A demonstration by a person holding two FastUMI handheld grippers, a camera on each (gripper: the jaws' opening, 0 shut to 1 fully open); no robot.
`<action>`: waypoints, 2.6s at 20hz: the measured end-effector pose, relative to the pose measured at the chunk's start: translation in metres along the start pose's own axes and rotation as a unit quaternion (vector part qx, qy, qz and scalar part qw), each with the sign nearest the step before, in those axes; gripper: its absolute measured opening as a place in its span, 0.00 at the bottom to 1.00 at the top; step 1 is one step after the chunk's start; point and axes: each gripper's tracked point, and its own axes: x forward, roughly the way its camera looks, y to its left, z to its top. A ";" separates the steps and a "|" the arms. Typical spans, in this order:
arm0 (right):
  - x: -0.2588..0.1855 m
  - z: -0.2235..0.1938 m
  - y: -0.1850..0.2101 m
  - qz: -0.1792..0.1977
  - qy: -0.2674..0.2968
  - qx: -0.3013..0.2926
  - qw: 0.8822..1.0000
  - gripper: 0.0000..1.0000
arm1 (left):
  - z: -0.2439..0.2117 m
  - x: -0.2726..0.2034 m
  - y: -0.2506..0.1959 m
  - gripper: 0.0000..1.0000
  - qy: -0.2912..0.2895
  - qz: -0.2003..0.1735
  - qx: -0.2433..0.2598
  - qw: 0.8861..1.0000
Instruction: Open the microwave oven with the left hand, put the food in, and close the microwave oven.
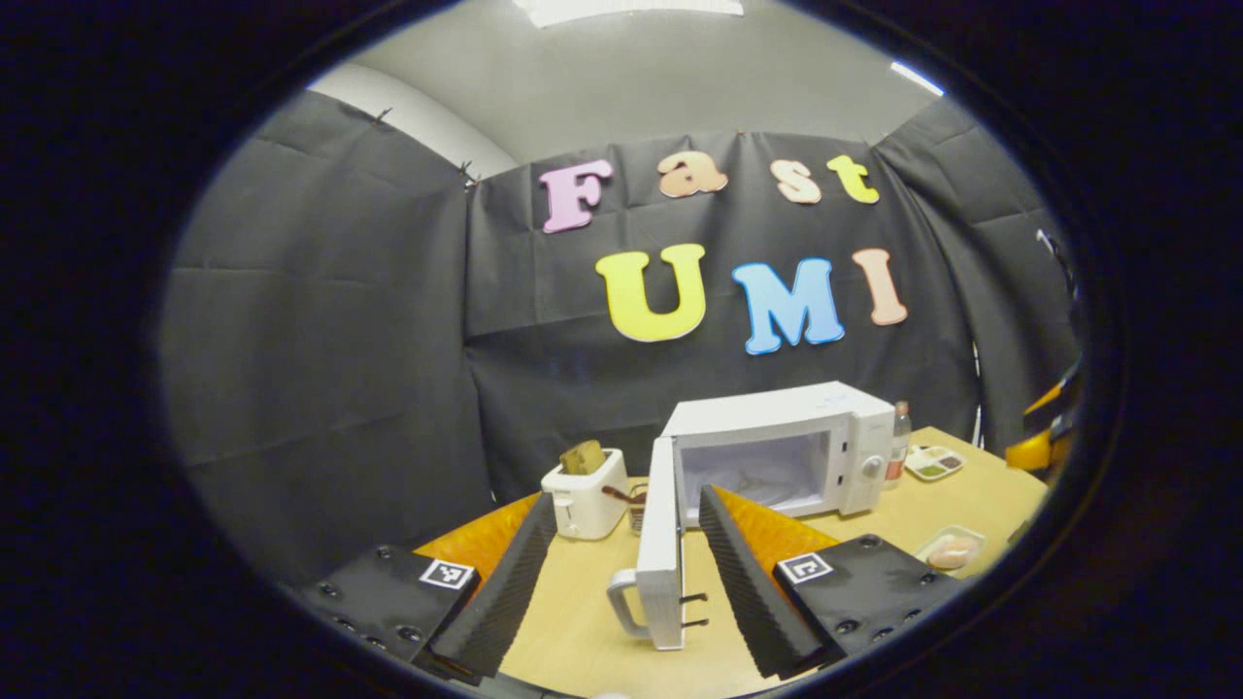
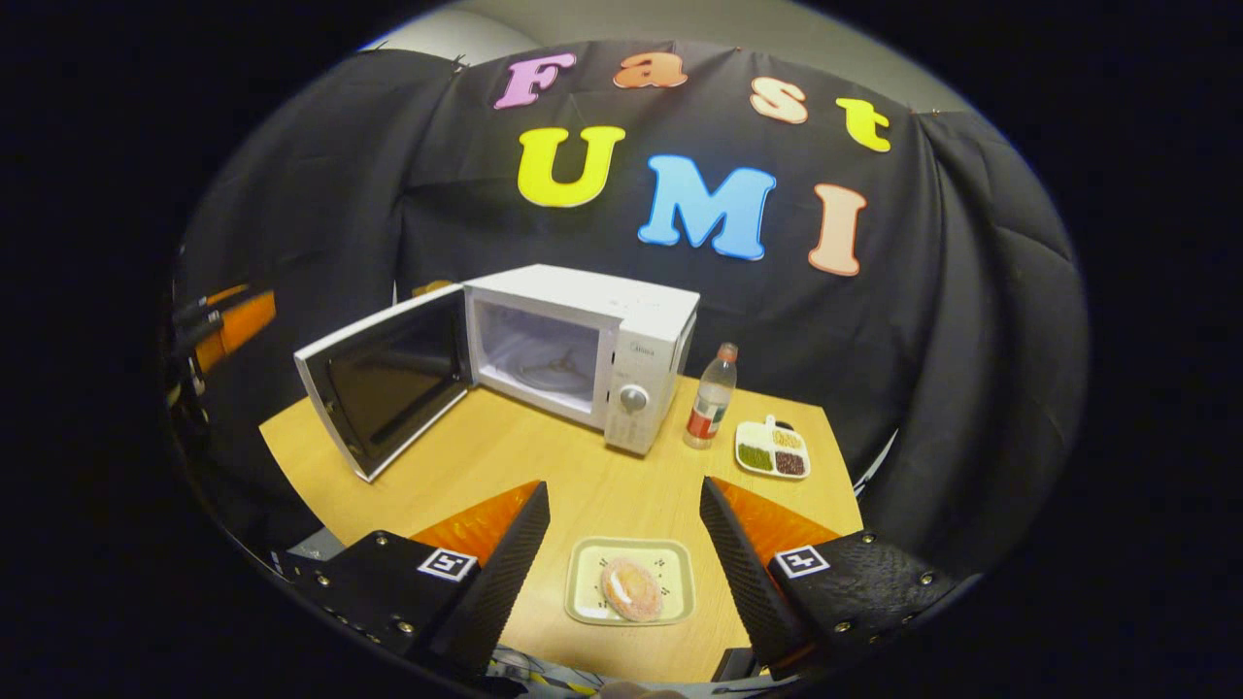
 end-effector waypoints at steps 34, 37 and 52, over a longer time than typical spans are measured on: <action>0.133 -0.166 0.009 0.080 0.189 -0.048 0.978 0.58 | 0.084 0.037 -0.060 1.00 -0.032 -0.044 0.006 0.999; 0.131 -0.135 0.027 0.099 0.171 -0.017 0.980 0.58 | 0.079 0.039 -0.054 0.94 -0.031 -0.042 -0.001 0.999; 0.284 0.086 0.175 0.160 0.032 0.219 0.962 0.57 | 0.031 0.057 0.005 1.00 0.000 -0.013 -0.002 1.000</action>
